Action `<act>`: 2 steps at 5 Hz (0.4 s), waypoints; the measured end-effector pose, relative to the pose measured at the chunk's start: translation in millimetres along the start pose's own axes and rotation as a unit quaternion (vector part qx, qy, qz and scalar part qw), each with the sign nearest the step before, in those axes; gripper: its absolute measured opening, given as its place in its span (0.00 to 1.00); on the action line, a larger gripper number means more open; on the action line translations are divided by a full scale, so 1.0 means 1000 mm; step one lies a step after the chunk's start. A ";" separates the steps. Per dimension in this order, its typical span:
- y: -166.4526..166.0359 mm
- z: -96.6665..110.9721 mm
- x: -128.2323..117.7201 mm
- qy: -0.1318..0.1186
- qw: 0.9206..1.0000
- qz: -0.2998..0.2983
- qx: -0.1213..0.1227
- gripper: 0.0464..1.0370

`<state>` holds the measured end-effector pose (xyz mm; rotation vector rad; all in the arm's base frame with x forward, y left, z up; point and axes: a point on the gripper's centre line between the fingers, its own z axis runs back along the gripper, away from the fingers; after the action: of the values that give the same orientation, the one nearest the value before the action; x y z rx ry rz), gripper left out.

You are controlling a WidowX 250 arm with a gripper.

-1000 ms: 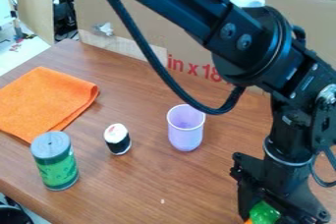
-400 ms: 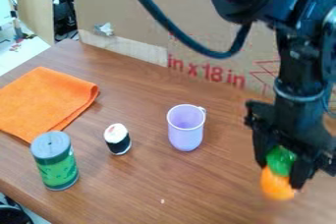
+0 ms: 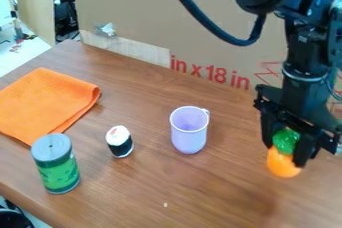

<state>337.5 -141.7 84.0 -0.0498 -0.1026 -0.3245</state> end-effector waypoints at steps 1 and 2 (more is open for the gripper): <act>0.010 -0.015 0.014 0.005 1.000 0.002 -0.009 0.61; 0.010 -0.029 0.025 0.012 1.000 -0.005 -0.022 0.61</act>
<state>366.6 -141.7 57.8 -0.0879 -0.0723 -0.3381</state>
